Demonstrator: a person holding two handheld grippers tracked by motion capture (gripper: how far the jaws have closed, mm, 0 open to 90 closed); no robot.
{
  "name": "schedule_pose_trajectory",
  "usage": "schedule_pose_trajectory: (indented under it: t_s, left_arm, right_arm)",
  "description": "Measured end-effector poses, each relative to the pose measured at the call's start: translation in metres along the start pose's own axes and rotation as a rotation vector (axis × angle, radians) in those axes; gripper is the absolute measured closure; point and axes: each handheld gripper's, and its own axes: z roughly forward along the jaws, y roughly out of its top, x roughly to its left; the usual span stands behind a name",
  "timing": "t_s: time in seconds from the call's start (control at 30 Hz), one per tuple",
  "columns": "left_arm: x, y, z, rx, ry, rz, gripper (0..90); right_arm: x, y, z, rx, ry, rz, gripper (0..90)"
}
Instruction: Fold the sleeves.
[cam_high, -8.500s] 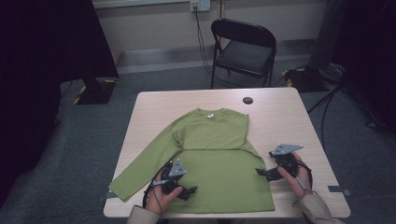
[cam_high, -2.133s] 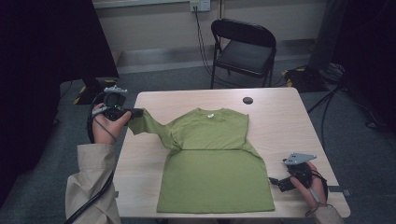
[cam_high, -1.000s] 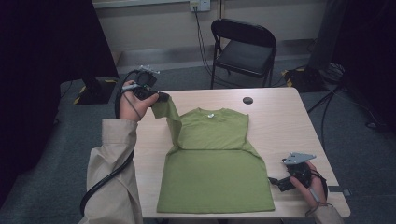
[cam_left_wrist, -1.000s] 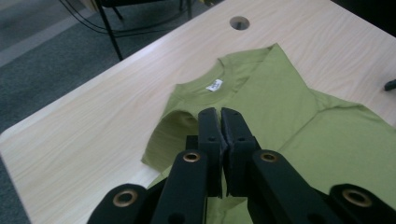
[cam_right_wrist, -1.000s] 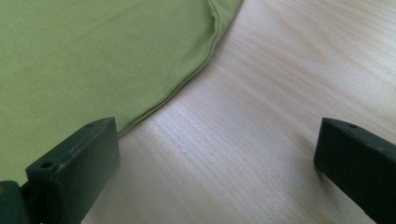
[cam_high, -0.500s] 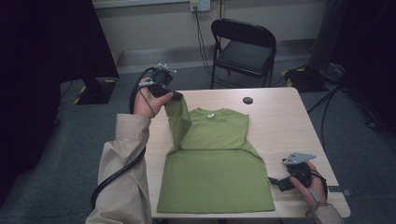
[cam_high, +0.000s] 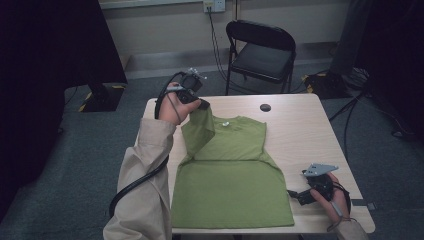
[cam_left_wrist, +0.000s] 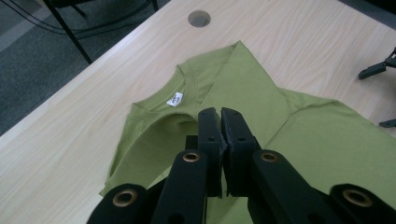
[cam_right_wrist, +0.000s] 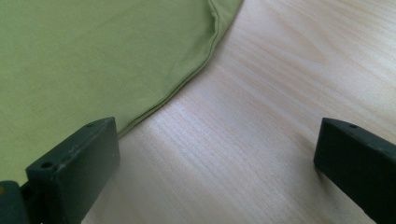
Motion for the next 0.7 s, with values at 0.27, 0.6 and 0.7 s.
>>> schedule_pose_trajectory:
  t_s: [0.27,0.6,0.7]
  left_arm:
    - [-0.008,0.011,0.014,0.016,-0.016,0.022,87.4]
    - [-0.013,0.019,0.035,-0.066,-0.018,0.073,67.0]
    - [-0.014,0.015,0.034,-0.114,0.021,0.096,32.8]
  right_arm:
    - [0.000,0.000,0.000,0.000,0.000,0.000,0.0]
    - [0.000,0.000,0.000,0.000,0.000,-0.001,0.0]
    - [0.000,0.000,0.000,0.000,0.001,-0.001,0.0]
